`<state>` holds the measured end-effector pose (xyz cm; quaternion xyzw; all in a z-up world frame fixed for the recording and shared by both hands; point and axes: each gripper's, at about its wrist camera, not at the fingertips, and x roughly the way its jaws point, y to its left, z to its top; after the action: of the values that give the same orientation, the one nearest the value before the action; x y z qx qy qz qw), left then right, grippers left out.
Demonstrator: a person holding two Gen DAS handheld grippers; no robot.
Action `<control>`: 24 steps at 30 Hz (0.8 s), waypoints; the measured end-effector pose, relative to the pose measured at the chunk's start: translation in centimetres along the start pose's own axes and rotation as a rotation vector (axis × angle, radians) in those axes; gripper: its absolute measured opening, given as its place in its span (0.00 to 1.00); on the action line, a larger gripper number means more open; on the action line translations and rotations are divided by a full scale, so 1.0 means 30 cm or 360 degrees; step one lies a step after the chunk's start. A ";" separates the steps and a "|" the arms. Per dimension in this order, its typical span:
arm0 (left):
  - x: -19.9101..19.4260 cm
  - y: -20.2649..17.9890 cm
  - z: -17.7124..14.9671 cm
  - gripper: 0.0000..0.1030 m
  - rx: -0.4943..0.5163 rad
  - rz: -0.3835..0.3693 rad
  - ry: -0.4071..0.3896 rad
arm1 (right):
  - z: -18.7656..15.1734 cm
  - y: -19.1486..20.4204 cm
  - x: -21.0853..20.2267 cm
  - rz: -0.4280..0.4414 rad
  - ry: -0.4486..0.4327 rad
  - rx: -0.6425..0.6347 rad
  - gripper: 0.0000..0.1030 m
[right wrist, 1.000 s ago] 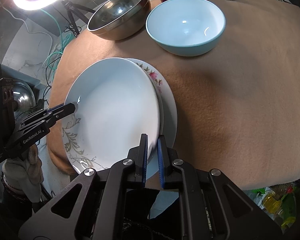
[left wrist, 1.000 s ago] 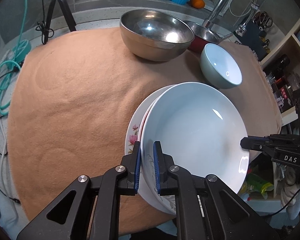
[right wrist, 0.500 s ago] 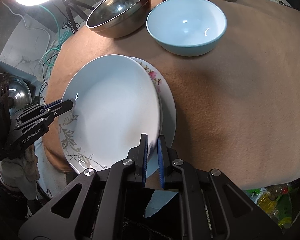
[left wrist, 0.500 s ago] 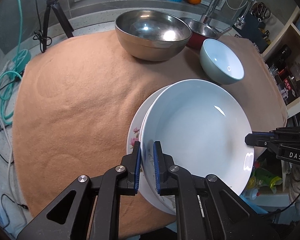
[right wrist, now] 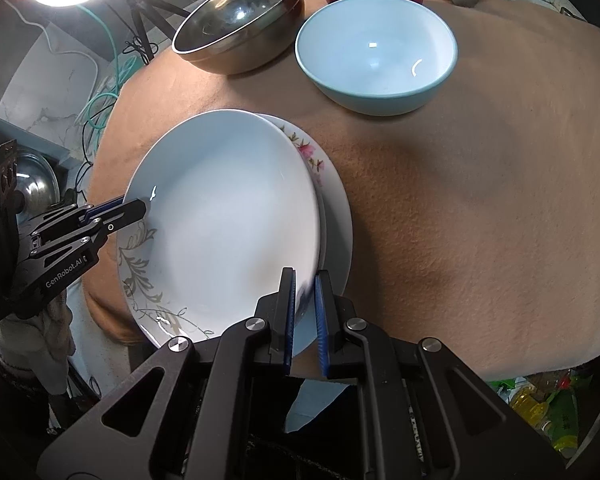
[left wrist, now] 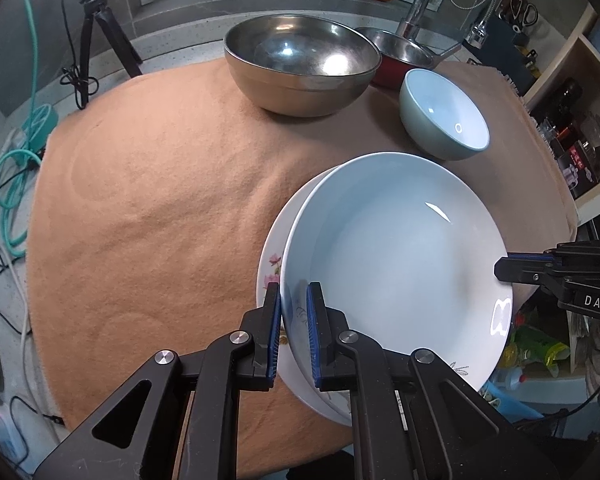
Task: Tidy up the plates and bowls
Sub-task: 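Lower the white plate onto the flower plates and open both tools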
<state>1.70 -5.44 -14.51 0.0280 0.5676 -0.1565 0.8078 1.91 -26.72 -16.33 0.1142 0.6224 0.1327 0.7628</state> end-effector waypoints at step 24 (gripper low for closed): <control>-0.046 0.089 0.046 0.12 -0.0203 -0.0190 -0.0056 | 0.046 -0.063 -0.091 0.0093 -0.0163 0.0066 0.10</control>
<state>3.28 -2.92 -13.10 -0.0602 0.5628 -0.1683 0.8070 2.85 -29.44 -14.17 0.1548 0.5815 0.1358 0.7871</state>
